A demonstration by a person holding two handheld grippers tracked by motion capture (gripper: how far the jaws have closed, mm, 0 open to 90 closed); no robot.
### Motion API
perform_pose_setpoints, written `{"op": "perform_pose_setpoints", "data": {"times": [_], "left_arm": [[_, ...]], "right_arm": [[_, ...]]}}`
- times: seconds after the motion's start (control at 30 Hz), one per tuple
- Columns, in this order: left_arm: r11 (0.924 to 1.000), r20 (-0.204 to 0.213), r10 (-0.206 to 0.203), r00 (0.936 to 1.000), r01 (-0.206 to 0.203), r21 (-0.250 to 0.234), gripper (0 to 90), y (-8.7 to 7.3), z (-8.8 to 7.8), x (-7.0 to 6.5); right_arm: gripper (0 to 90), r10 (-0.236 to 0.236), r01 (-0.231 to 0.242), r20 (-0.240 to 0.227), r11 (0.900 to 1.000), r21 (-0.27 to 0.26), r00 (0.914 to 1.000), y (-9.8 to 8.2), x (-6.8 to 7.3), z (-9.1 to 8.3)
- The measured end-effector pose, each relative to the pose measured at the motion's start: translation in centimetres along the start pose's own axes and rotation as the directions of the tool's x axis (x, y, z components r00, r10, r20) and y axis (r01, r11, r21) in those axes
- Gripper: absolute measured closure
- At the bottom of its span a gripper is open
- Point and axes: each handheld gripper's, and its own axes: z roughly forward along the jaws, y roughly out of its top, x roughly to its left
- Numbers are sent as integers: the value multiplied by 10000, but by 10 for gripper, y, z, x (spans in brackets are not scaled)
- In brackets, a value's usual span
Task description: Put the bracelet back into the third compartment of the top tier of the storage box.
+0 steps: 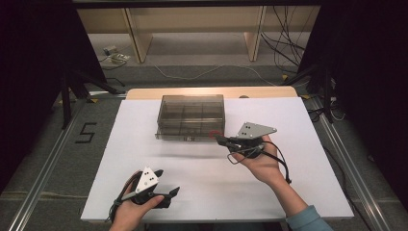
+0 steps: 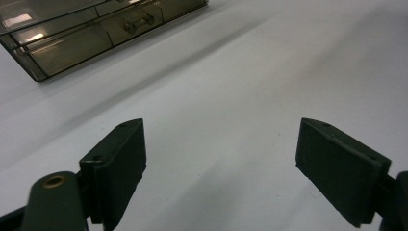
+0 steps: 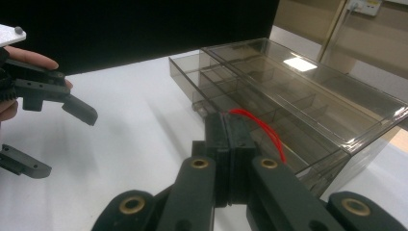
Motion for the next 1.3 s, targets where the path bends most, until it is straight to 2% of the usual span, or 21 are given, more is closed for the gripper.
{"op": "perform_pose_setpoints", "data": {"times": [1.3], "left_arm": [[10000, 7, -22, 10000, 22, -26, 179, 0, 0, 0]], "right_arm": [[900, -26, 27, 117, 10000, -56, 9999, 8, -6, 10]]}}
